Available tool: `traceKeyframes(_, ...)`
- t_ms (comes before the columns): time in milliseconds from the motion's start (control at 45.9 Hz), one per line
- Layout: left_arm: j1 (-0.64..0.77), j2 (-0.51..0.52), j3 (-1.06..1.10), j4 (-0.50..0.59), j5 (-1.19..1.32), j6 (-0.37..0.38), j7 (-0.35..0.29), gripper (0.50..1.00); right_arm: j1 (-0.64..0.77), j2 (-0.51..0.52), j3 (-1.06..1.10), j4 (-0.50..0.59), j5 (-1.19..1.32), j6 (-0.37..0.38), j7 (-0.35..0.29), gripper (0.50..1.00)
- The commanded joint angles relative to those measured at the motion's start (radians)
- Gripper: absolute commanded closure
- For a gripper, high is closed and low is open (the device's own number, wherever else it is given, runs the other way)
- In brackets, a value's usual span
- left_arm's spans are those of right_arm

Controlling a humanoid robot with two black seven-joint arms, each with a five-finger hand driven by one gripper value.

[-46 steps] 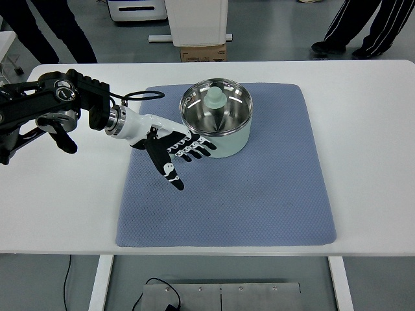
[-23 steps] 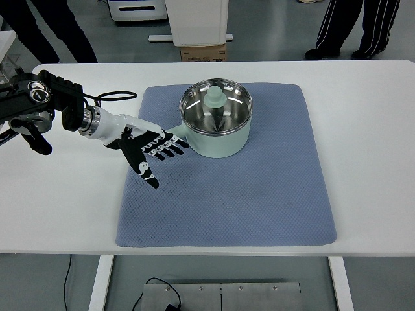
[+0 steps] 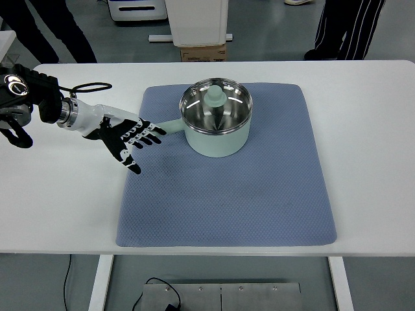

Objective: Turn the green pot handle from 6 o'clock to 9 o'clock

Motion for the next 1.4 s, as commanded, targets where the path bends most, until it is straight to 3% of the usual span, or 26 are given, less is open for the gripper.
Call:
traceKeyframes(0, 0.000, 0.007, 0.000, 0.006, 0.002, 0.000, 0.000, 0.500, 0.000, 0.000, 0.000, 0.000, 0.000, 0.000, 0.000, 0.500)
traceKeyframes(589, -0.002, 0.029, -0.001, 0.077, 0.002, 0.000, -0.001, 0.500, 0.000, 0.000, 0.000, 0.000, 0.000, 0.000, 0.000, 0.500)
traceKeyframes(981, -0.071, 0.056, -0.003, -0.118, -0.056, 0.000, -0.003, 0.500, 0.000, 0.000, 0.000, 0.000, 0.000, 0.000, 0.000, 0.500)
traceKeyframes(1373, -0.085, 0.058, -0.005, -0.127, -0.059, 0.000, -0.003, 0.500, 0.000, 0.000, 0.000, 0.000, 0.000, 0.000, 0.000, 0.500)
